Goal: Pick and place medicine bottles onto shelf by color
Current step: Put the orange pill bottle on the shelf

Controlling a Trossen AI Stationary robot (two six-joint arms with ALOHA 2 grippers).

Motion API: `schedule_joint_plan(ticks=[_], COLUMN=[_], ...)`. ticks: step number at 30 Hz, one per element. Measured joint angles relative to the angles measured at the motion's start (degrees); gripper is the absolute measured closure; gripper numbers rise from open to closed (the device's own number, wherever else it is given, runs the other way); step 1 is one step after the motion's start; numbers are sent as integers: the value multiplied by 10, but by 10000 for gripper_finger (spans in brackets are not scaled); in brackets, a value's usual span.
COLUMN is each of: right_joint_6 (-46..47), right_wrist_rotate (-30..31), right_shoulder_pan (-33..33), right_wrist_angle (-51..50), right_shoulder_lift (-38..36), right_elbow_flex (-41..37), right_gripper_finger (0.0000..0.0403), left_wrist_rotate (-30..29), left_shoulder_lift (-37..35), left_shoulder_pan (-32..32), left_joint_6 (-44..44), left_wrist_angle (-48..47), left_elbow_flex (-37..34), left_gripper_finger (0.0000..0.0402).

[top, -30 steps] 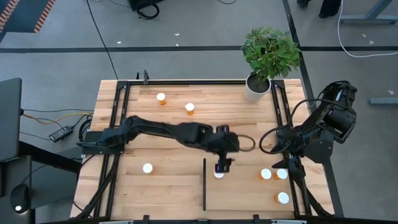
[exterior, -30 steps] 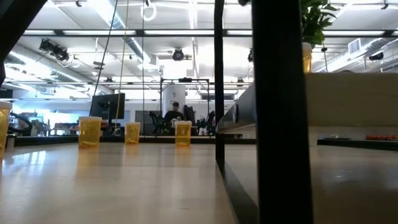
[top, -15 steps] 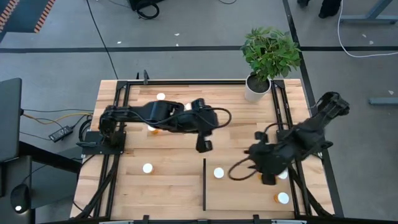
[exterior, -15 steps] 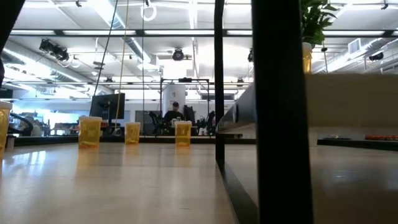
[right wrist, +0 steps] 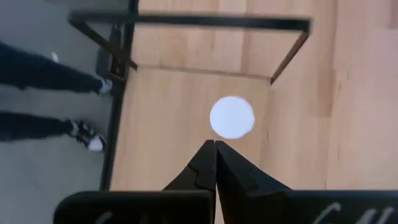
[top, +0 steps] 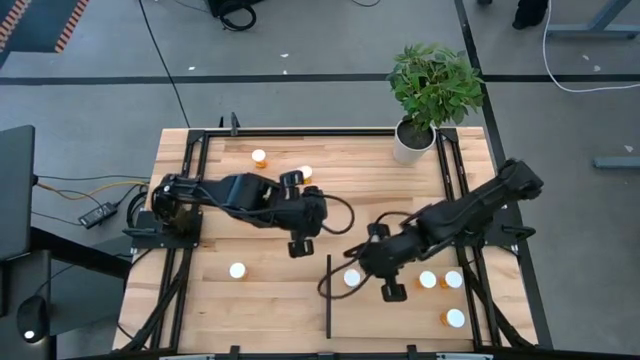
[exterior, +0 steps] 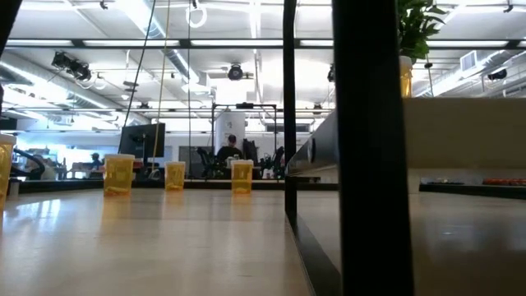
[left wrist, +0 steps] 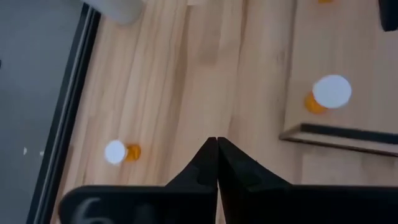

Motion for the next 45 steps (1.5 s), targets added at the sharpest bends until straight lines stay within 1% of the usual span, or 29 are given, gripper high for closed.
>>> schedule_joint_plan(ticks=[2, 6, 10, 17, 20, 23, 26, 32, 45], right_joint_6=[-10, -23, -39, -44, -45, -43, -35, -35, -31], right_wrist_rotate=[0, -1, -13, -47, -69, -71, -74, -94, -95], right_shoulder_pan=[0, -6, -18, -40, -47, -51, -58, -62, -62], right_wrist_angle=[2, 29, 50, 50, 47, 47, 46, 86, 109], right_shoulder_lift=[13, 27, 45, 80, 93, 95, 95, 95, 95], right_elbow_flex=[0, 0, 0, 0, 0, -8, -29, -62, -89], right_gripper_finger=[396, 396, 396, 397, 397, 397, 397, 397, 397], left_wrist_rotate=[-7, -18, -29, -34, -38, -45, -47, -49, -54], left_shoulder_lift=[-9, -36, -87, -192, -228, -253, -266, -269, -269], left_shoulder_pan=[-10, -29, -41, -57, -69, -81, -88, -91, -91], left_joint_6=[-12, -44, -76, -184, -224, -248, -263, -273, -273], left_wrist_angle=[-11, -62, -58, -45, -14, 28, 57, 68, 84], left_elbow_flex=[0, -2, -46, -203, -266, -315, -345, -363, -363], left_gripper_finger=[399, 399, 400, 400, 400, 400, 400, 398, 399])
